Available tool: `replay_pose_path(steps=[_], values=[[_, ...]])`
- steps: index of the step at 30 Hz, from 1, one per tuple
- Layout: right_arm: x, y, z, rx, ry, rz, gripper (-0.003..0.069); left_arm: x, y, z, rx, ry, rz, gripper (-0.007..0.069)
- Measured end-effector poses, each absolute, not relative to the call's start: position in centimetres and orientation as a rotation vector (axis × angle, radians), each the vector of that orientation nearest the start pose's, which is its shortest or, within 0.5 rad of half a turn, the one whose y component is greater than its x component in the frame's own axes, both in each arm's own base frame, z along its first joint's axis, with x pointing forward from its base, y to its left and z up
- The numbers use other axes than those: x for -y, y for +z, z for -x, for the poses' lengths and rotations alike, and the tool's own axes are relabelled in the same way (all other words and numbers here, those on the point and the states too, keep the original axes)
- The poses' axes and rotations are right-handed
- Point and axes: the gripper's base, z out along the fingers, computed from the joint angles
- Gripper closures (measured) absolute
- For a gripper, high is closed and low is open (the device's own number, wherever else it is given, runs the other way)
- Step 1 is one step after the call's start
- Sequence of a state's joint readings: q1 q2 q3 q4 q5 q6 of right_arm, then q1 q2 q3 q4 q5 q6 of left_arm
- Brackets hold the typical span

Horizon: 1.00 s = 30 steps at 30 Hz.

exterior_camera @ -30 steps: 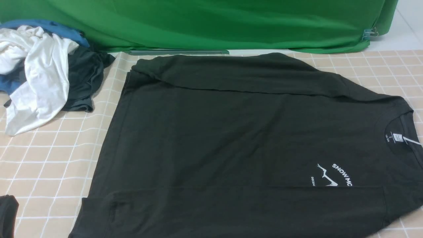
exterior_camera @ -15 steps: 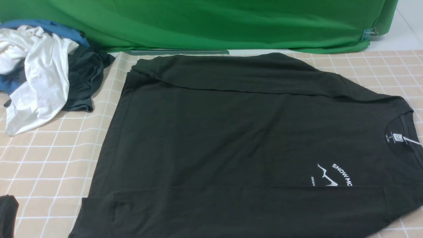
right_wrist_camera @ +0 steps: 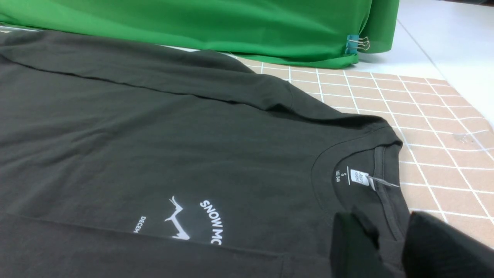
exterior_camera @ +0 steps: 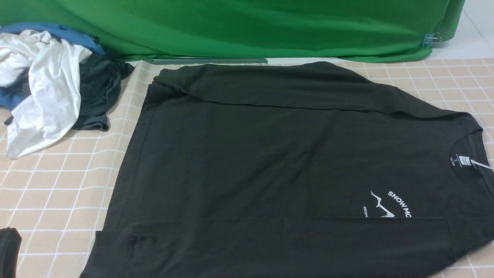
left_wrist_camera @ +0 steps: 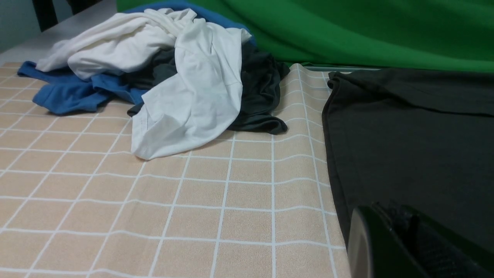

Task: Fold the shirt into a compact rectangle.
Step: 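Grasp the left edge of the dark T-shirt lying flat on the table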

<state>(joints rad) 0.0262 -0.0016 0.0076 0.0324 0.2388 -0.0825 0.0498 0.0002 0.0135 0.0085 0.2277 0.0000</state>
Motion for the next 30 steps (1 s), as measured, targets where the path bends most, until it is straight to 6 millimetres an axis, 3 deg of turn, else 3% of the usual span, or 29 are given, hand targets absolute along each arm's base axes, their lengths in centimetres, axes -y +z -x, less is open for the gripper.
replay_pose_path(steps=[3,7,9,11,14,19,21,23,24,25,27,30], values=[[-0.2,19.0,-5.6,-1.719,-0.012,0.072,0.0416,-0.2,19.4,-5.7,-1.651,0.013,0.061,0.0601],[-0.2,19.2,-5.6,-1.694,0.026,0.033,0.0416,-0.5,21.6,-5.6,-1.383,-0.273,0.335,0.0601],[-0.3,19.5,-5.6,-1.657,0.110,-0.051,0.0416,-0.7,22.2,-5.4,-1.293,-0.355,0.419,0.0601],[-0.2,20.7,-5.7,-1.515,0.351,-0.286,0.0416,-1.3,23.4,-5.0,-1.116,-0.444,0.511,0.0601],[0.1,21.9,-5.5,-1.340,0.560,-0.466,0.0417,-2.0,24.8,-4.1,-0.902,-0.462,0.533,0.0601],[0.3,22.8,-5.3,-1.220,0.626,-0.507,0.0417,-2.2,28.0,-2.4,-0.662,-0.439,0.458,0.0601],[0.4,23.1,-5.2,-1.187,0.634,-0.510,0.0421,-1.6,30.4,-1.9,-0.689,-0.442,0.395,0.0601],[0.6,23.7,-5.0,-1.101,0.681,-0.530,0.0425,-0.8,33.4,-1.9,-0.824,-0.416,0.323,0.0601],[0.6,23.8,-5.0,-1.081,0.686,-0.529,0.0426,-0.7,33.7,-2.1,-0.851,-0.410,0.319,0.0601],[0.8,24.6,-4.7,-1.004,0.725,-0.536,0.0435,-0.3,35.8,-3.3,-1.083,-0.356,0.288,0.0602],[0.7,25.6,-4.5,-0.997,0.732,-0.527,0.0443,-0.1,36.9,-4.3,-1.243,-0.320,0.285,0.0602],[0.1,29.7,-4.4,-1.095,0.672,-0.433,0.0468,0.1,37.6,-8.2,-1.611,-0.252,0.259,0.0602]])
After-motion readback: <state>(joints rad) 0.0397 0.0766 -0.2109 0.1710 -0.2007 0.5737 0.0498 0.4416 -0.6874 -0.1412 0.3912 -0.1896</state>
